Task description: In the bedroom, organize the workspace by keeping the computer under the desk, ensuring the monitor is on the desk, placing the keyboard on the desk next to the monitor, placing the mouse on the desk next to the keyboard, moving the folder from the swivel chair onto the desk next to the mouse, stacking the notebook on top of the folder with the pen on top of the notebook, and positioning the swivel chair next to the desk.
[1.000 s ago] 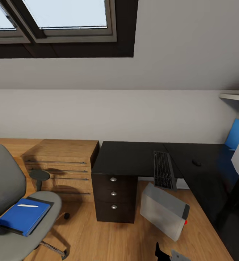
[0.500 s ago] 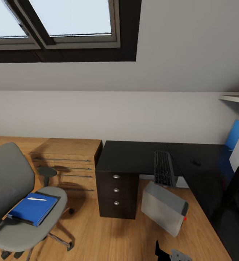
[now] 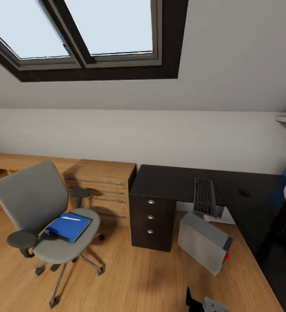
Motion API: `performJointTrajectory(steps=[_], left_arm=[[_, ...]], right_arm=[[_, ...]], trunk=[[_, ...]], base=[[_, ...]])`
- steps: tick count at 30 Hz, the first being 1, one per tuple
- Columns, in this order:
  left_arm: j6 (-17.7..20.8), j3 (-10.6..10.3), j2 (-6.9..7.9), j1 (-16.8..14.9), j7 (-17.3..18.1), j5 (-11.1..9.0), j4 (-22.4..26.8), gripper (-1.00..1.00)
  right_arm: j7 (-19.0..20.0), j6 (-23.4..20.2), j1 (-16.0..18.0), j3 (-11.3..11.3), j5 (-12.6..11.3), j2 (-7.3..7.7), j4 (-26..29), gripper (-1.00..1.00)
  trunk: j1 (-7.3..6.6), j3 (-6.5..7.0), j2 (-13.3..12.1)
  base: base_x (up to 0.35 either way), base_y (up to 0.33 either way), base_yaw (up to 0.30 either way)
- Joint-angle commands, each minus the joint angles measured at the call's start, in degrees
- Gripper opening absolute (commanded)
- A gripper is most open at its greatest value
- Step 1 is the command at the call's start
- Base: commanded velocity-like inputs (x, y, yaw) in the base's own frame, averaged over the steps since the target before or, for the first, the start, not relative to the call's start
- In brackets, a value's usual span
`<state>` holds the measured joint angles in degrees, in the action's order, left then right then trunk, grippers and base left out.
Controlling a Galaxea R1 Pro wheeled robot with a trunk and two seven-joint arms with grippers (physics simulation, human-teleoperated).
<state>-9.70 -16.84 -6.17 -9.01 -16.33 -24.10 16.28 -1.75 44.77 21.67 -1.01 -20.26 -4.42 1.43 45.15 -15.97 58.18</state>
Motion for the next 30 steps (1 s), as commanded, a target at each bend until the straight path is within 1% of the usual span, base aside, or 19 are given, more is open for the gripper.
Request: performJointTrajectory(steps=[1,17,30], left_arm=[[-0.2,-0.5,0.02,0.0,-0.3,-0.5,0.0,1.0],[-0.2,-0.5,0.02,0.0,-0.3,-0.5,0.0,1.0],[-0.2,-0.6,0.02,0.0,-0.3,-0.5,0.0,1.0]], right_arm=[[-0.2,0.1,0.0,-0.1,0.0,0.0,0.0,1.0],[-0.1,0.1,0.0,-0.3,0.1,0.19,-0.9,1.0],[0.2,0.2,0.0,-0.4,0.1,-0.12,-1.1,1.0]], trunk=[[-0.26,0.11,-0.4],[-3.77,2.99,-6.8],[-6.63,5.32,-12.0]], base=[[-0.339,0.0,0.037],[-0.339,0.0,0.005],[-0.341,0.0,0.0]])
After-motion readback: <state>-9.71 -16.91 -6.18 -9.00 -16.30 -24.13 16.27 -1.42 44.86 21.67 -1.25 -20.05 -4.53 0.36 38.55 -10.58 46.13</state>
